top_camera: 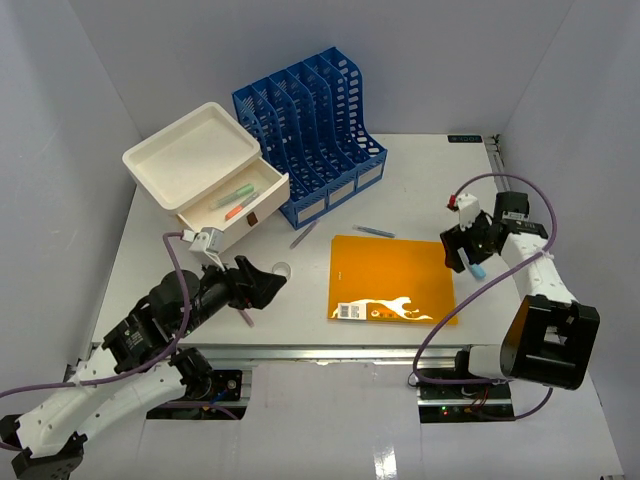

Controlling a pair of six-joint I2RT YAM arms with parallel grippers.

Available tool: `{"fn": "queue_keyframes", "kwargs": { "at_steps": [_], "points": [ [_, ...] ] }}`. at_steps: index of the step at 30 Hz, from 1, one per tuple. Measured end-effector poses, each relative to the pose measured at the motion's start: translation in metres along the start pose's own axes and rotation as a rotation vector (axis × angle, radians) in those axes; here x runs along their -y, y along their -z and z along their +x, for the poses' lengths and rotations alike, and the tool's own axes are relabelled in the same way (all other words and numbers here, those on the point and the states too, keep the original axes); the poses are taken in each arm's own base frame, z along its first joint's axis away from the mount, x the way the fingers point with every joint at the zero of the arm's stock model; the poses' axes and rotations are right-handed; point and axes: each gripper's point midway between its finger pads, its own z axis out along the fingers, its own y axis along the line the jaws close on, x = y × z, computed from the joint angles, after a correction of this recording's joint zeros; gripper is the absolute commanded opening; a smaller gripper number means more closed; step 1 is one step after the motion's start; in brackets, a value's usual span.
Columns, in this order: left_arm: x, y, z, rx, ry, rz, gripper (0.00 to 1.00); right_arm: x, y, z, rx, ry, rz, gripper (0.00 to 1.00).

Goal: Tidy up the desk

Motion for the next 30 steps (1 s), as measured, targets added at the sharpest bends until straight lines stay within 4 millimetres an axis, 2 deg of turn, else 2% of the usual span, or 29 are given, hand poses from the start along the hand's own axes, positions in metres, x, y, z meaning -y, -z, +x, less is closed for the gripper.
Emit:
{"fn": "queue_keyframes", "kwargs": {
  "at_steps": [2, 3, 6, 11, 14, 22, 30],
  "points": [
    [-0.002, -0.001, 0.004, -0.003, -0.001, 0.005, 0.98, -0.018, -0.005, 0.04, -0.085, -0.106, -0.045, 0.87],
    [-0.002, -0.002, 0.005, -0.001, -0.001, 0.009, 0.98, -0.02, -0.004, 0.049, -0.106, -0.141, -0.049, 0.88],
    [-0.002, -0.001, 0.006, 0.001, 0.001, 0.02, 0.98, -0.004, -0.008, 0.061, -0.129, -0.21, -0.023, 0.94],
    [0.0, 0.005, 0.006, 0.024, 0.013, 0.055, 0.98, 0.018, -0.021, 0.083, -0.2, -0.258, 0.011, 0.92],
    [0.0, 0.011, 0.005, 0.046, 0.027, 0.075, 0.98, 0.022, -0.026, 0.091, -0.233, -0.26, 0.02, 0.89],
    [-0.002, 0.019, 0.007, 0.065, 0.051, 0.092, 0.98, 0.05, -0.043, 0.089, -0.255, -0.252, 0.066, 0.69],
    [-0.001, 0.023, 0.005, 0.078, 0.066, 0.105, 0.98, 0.053, -0.052, 0.099, -0.284, -0.259, 0.066, 0.58]
  ]
}}
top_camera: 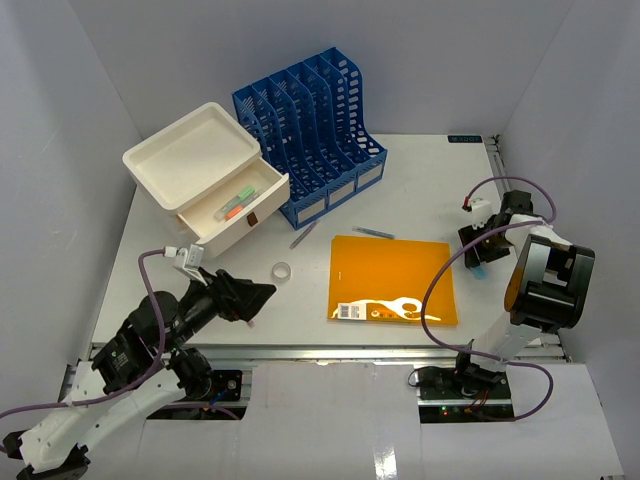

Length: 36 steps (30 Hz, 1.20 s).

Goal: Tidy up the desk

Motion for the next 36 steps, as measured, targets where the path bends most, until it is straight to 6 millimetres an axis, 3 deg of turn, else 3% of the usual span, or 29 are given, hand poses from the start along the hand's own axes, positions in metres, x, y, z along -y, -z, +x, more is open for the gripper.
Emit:
{"fn": "queue_keyframes", "kwargs": {
  "at_steps": [14, 18, 20, 23, 26, 28, 32, 36],
  "points": [
    [0.0, 0.014, -0.002, 0.018, 0.034, 0.017, 0.98, 0.0, -0.001, -0.005, -0.012, 0.026, -0.031, 0.32],
    [0.004, 0.019, -0.006, 0.028, 0.047, 0.027, 0.98, -0.008, 0.001, -0.006, -0.008, 0.051, -0.077, 0.16],
    [0.006, 0.021, -0.009, 0.031, 0.053, 0.03, 0.98, -0.016, 0.006, -0.01, -0.003, 0.081, -0.108, 0.08],
    [0.01, 0.025, -0.014, 0.044, 0.06, 0.04, 0.98, -0.032, 0.027, -0.031, 0.048, 0.178, -0.122, 0.08],
    [0.016, 0.031, -0.023, 0.064, 0.064, 0.055, 0.98, -0.061, 0.058, -0.077, 0.151, 0.346, -0.108, 0.08],
    [0.021, 0.036, -0.032, 0.087, 0.067, 0.066, 0.98, -0.093, 0.08, -0.115, 0.24, 0.486, -0.105, 0.08],
    [0.032, 0.049, -0.053, 0.142, 0.071, 0.088, 0.98, -0.18, 0.128, -0.184, 0.402, 0.782, -0.131, 0.08],
    [0.041, 0.062, -0.07, 0.19, 0.081, 0.108, 0.98, -0.281, 0.178, -0.246, 0.601, 1.089, -0.143, 0.08]
  ]
}}
